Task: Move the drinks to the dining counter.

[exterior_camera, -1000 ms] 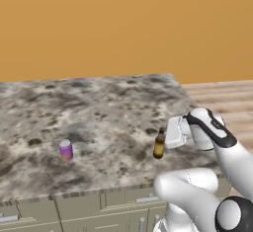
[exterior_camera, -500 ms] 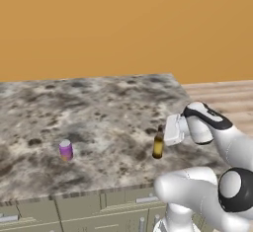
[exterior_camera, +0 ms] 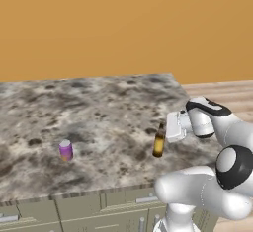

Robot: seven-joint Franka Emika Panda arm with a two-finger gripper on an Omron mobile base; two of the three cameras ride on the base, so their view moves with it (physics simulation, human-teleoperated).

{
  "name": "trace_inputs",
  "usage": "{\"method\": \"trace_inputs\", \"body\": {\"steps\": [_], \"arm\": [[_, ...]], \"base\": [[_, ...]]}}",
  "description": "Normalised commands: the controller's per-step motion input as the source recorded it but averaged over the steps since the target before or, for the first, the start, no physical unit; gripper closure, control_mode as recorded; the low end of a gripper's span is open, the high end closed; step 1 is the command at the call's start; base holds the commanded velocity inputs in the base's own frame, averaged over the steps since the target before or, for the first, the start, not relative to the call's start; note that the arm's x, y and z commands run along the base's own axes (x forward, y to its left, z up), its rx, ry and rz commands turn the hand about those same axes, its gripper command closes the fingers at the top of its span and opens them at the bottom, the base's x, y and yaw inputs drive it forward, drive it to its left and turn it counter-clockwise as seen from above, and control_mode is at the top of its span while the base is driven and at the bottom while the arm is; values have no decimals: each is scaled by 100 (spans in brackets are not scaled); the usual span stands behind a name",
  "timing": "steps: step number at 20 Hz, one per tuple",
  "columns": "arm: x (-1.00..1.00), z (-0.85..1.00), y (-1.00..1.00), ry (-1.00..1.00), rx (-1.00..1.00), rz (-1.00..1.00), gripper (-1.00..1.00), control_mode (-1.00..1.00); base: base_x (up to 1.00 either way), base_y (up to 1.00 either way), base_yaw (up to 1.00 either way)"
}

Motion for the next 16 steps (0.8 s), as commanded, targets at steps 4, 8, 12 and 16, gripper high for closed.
{"method": "trace_inputs", "body": {"steps": [4, 8, 12, 16], "arm": [[-14, -17, 0, -19, 0, 5, 100, -100], [-9, -17, 1, -20, 0, 5, 100, -100], [-14, -19, 10, -21, 0, 5, 100, -100], [-18, -26, 57, -18, -4, 2, 100, -100]], "base": [[0, 0, 0], [0, 0, 0], [0, 0, 0], [0, 0, 0]]}}
